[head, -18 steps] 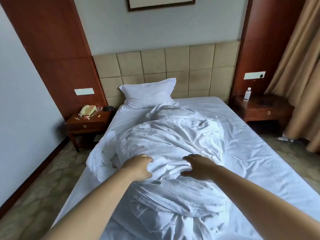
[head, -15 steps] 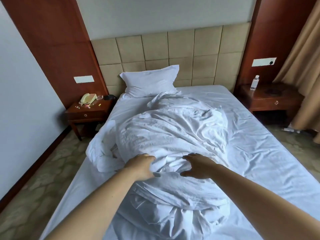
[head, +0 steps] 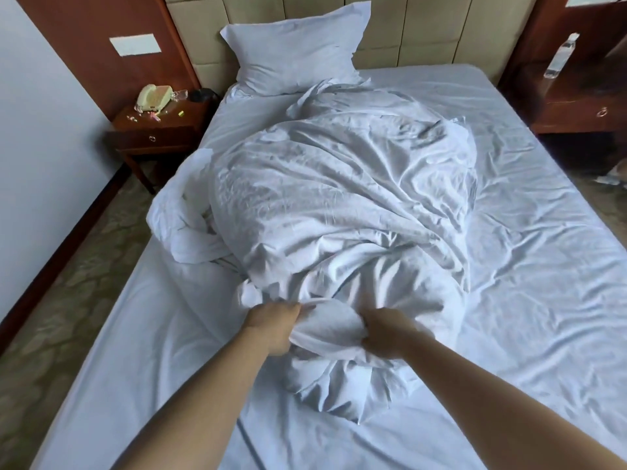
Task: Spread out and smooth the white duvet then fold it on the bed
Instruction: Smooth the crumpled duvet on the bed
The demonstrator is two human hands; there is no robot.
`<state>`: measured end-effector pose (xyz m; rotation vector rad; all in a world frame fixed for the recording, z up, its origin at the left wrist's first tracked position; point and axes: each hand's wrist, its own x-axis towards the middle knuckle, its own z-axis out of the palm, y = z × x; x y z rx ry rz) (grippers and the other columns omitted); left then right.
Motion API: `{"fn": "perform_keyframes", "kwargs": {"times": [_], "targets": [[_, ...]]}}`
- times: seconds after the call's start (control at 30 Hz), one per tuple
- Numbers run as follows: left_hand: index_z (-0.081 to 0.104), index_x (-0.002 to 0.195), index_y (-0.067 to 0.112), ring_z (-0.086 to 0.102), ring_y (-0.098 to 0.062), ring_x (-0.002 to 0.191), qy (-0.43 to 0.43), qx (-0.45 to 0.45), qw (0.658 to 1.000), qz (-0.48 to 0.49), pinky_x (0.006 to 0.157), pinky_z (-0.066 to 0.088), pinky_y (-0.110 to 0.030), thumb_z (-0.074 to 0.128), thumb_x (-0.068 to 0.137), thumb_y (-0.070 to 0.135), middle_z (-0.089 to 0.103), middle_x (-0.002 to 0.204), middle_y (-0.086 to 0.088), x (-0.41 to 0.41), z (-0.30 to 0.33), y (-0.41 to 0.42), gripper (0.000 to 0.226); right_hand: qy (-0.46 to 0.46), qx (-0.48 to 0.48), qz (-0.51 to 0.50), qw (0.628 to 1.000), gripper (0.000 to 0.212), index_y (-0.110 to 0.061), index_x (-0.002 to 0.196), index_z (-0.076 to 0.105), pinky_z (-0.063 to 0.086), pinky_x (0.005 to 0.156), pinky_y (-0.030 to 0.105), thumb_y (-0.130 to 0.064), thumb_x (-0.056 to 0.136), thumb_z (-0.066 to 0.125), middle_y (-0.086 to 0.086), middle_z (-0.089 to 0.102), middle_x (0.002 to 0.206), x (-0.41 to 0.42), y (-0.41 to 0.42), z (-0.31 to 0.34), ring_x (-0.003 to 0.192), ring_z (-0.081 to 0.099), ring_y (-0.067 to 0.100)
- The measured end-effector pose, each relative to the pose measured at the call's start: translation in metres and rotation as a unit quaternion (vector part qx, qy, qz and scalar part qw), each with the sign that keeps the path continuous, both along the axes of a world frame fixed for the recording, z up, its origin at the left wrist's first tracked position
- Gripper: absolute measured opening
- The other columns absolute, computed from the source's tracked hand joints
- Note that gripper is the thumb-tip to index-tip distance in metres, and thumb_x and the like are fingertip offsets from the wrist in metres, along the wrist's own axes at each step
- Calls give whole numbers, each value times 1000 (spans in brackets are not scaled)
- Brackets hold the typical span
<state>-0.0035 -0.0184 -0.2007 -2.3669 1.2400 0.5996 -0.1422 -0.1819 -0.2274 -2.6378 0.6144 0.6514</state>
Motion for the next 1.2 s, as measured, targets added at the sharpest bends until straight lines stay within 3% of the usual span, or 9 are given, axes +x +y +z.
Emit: {"fn": "perform_keyframes", "kwargs": {"times": [0.07, 0.17, 0.23, 0.33, 0.53, 0.67, 0.93, 1.07, 1.2], "targets": [[42, 132, 19, 55, -31, 117, 48, -1, 999, -6, 94, 45, -38, 59, 86, 33, 55, 129, -9, -28, -3, 14, 51, 29, -7, 0, 1000, 53, -27, 140, 38, 42, 98, 34, -29, 88, 47, 7, 56, 131, -24, 18, -8, 120, 53, 28], [37, 141, 24, 53, -30, 121, 117, 4, 993, -26, 98, 43, -36, 62, 83, 50, 52, 136, -8, -80, -10, 46, 68, 96, -29, 8, 995, 49, -24, 137, 45, 42, 100, 33, -38, 91, 40, 3, 54, 135, -71, 50, -15, 124, 52, 25], [36, 142, 23, 55, -32, 119, 135, 24, 990, -26, 96, 44, -36, 61, 85, 44, 52, 136, -11, -112, -10, 68, 66, 137, -14, -7, 990, 49, -22, 134, 50, 42, 103, 34, -43, 92, 36, 2, 54, 135, -101, 72, -16, 125, 51, 24], [48, 130, 16, 57, -32, 114, 131, 27, 991, -7, 90, 46, -34, 58, 87, 28, 58, 127, -13, -149, 1, 108, 45, 167, -4, -8, 986, 48, -22, 132, 51, 40, 105, 37, -39, 91, 36, 0, 53, 136, -138, 111, -10, 127, 50, 24], [58, 116, 19, 60, -30, 108, 124, -9, 992, 9, 83, 47, -31, 55, 81, 19, 63, 118, -10, -191, 40, 204, 35, 109, 22, -16, 994, 42, -15, 136, 49, 37, 103, 32, -31, 98, 39, 3, 48, 141, -195, 212, 35, 131, 44, 23], [60, 107, 17, 60, -30, 106, 138, -14, 990, 29, 80, 46, -29, 56, 80, 18, 64, 114, -10, -222, 63, 268, 28, 89, 56, -53, 993, 48, -15, 129, 53, 40, 98, 30, -44, 91, 46, 5, 53, 136, -229, 276, 47, 125, 50, 24], [55, 95, 22, 60, -28, 96, 135, -67, 987, 53, 70, 44, -28, 51, 80, 12, 63, 106, -9, -279, 90, 339, 18, 39, -2, -90, 995, 42, -19, 120, 57, 40, 85, 26, -41, 84, 53, 3, 59, 126, -273, 337, 91, 115, 57, 23], [56, 94, 18, 58, -25, 78, 120, -85, 988, 57, 60, 43, -25, 50, 77, 10, 60, 88, -3, -285, 100, 349, 20, 3, -15, -111, 994, 36, -24, 108, 60, 42, 78, 23, -46, 79, 57, -1, 63, 115, -284, 346, 102, 107, 60, 22], [51, 76, 13, 52, -24, 57, 176, -39, 981, 79, 48, 37, -24, 50, 71, 3, 53, 69, -7, -291, 103, 350, 11, 15, 35, -132, 991, 26, -23, 93, 58, 42, 70, 26, -43, 76, 62, 0, 62, 98, -294, 352, 96, 95, 61, 21]]}}
